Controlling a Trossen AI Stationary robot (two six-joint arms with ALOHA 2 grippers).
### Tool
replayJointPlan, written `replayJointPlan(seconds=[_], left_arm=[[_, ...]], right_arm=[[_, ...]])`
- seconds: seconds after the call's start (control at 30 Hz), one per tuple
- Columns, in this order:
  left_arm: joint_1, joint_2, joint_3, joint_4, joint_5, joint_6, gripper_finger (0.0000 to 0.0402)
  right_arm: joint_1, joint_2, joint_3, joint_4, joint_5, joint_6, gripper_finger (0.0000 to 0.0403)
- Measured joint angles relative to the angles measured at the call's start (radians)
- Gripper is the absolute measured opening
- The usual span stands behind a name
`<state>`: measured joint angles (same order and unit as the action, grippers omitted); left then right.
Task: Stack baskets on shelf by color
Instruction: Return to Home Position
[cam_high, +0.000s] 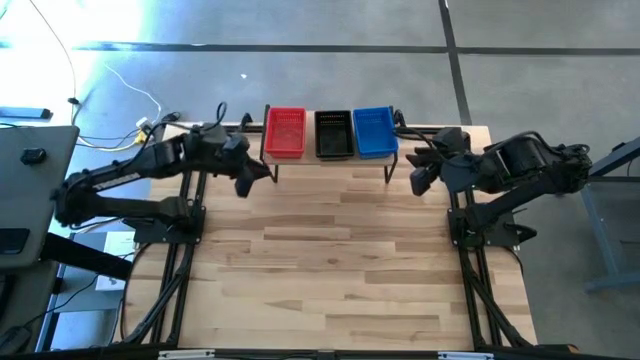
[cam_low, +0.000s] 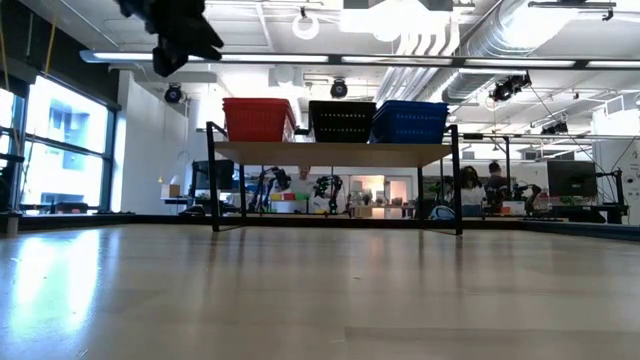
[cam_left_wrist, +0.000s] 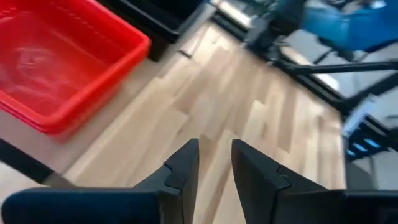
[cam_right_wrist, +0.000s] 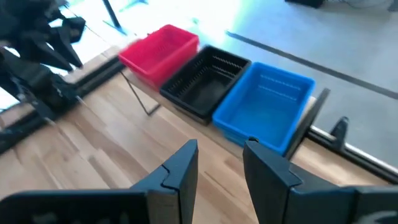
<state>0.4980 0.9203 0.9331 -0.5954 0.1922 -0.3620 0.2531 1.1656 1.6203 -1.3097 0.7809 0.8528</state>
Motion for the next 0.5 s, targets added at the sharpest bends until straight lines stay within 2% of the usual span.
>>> replayJointPlan(seconds=[0.3,0.5], left_arm=[[-0.010,-0.230,-0.262,0.220,0.130,-0.001,0.0071],[-0.010,-0.355,-0.386,0.263,0.146,-0.025,0.0042]], right_arm=[[0.000,0.000,0.000,0.155,0.039,-0.124,0.0114],[-0.009,0.000,0.000,0.190,0.114,-0.192,0.0114]])
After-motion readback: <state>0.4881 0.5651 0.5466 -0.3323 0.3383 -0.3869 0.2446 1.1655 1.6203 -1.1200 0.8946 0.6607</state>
